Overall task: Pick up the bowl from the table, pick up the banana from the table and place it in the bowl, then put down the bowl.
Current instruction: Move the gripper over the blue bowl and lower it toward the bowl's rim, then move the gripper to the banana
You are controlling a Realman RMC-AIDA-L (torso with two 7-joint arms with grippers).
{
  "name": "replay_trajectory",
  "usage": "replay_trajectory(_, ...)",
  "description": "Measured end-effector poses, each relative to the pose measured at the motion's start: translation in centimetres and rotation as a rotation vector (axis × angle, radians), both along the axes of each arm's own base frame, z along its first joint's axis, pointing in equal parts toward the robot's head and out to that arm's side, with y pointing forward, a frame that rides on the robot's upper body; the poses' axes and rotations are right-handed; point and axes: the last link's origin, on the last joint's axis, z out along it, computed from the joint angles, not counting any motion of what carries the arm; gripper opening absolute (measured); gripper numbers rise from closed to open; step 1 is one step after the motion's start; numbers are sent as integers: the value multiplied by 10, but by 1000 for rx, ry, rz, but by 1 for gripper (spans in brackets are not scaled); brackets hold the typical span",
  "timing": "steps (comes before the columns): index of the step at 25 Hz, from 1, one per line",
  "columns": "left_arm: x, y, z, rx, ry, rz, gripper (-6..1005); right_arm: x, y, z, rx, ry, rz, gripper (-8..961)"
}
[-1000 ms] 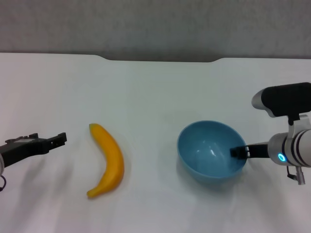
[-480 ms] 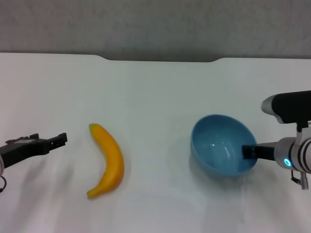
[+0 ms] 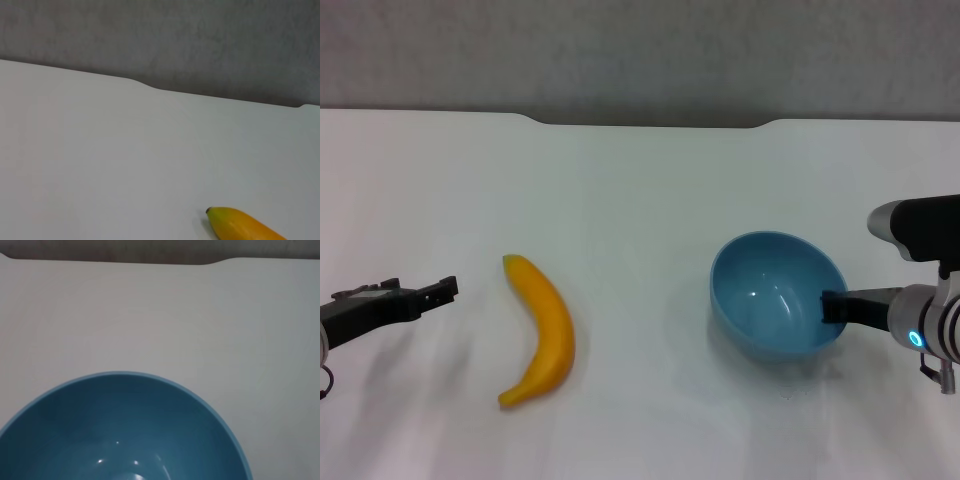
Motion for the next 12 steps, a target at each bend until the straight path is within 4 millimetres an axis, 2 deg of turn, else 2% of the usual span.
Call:
replay_trajectory(5, 1, 0, 0, -2, 4, -6, 910, -2, 1, 0, 4, 3, 12, 70)
replay_trajectory(11, 10, 3, -2, -14, -18, -30, 910, -22, 6, 1, 8, 18, 69, 57)
replay_trajectory(12, 17, 5, -2, -28, -33, -51, 910, -25, 7, 1, 8, 21, 78, 55)
